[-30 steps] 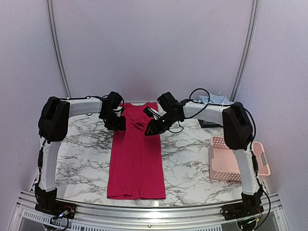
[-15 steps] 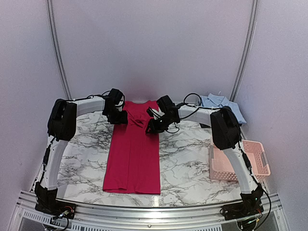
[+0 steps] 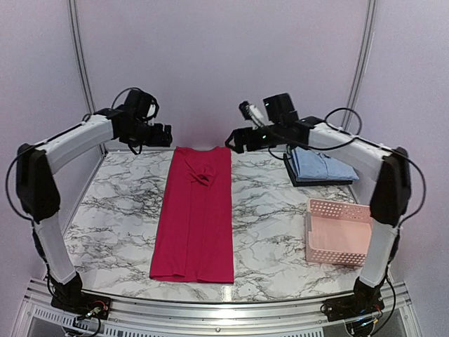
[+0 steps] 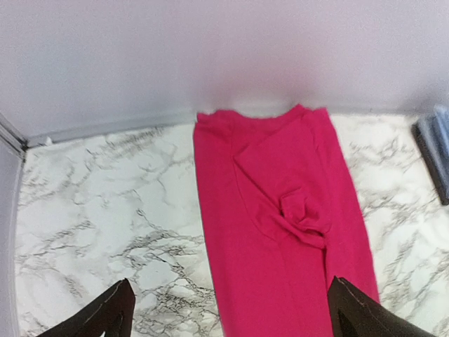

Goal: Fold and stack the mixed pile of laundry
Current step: Fold the rectangle-folded T-shirt at the center of the board.

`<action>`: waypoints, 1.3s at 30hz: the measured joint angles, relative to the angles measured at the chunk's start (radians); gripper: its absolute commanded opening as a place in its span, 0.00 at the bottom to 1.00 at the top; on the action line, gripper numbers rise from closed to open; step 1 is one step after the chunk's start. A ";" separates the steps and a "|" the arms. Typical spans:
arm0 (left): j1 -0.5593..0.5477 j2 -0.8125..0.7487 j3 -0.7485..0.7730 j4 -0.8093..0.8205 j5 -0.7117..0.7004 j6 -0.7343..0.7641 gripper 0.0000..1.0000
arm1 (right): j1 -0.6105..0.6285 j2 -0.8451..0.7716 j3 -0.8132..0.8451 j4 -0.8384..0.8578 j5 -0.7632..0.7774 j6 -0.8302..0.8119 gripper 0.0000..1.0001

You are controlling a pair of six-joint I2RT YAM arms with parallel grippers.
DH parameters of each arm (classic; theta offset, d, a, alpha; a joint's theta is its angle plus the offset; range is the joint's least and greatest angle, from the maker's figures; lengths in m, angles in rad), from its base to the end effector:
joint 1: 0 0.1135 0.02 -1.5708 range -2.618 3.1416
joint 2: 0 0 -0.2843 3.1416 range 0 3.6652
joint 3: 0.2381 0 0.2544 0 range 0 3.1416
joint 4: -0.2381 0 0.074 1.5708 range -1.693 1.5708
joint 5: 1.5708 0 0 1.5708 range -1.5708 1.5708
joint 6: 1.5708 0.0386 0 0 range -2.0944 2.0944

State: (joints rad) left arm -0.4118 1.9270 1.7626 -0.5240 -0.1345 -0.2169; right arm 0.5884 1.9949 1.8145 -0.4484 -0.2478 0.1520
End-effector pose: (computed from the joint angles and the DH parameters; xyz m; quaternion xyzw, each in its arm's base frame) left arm 0.4232 -0.1792 0.3274 0.0592 0.9007 -0.0740 0.4240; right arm 0.3949 0.2749 0.3217 -0.2462 0.8512 0.2656 0.3800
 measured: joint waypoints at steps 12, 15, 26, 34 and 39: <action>0.002 -0.589 -0.517 0.059 0.129 -0.195 0.97 | -0.063 -0.407 -0.420 0.134 -0.024 0.117 0.75; -0.035 -0.707 -0.773 0.047 0.217 -0.307 0.87 | 0.033 -0.416 -0.570 0.081 -0.061 0.186 0.73; -0.235 -1.193 -1.310 0.002 0.332 -0.719 0.53 | 0.426 -0.536 -0.994 0.114 -0.083 0.566 0.62; -0.393 -1.052 -1.339 -0.002 0.262 -0.795 0.53 | 0.473 -0.490 -1.029 0.251 -0.072 0.714 0.60; -0.469 -0.970 -1.339 0.027 0.238 -0.824 0.53 | 0.480 -0.439 -1.054 0.341 -0.082 0.763 0.56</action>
State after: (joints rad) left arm -0.8810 0.9573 0.4232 -0.4969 0.1036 -1.0409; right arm 1.0687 1.5562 0.7601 -0.1074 -0.3294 0.9146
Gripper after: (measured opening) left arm 0.529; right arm 0.575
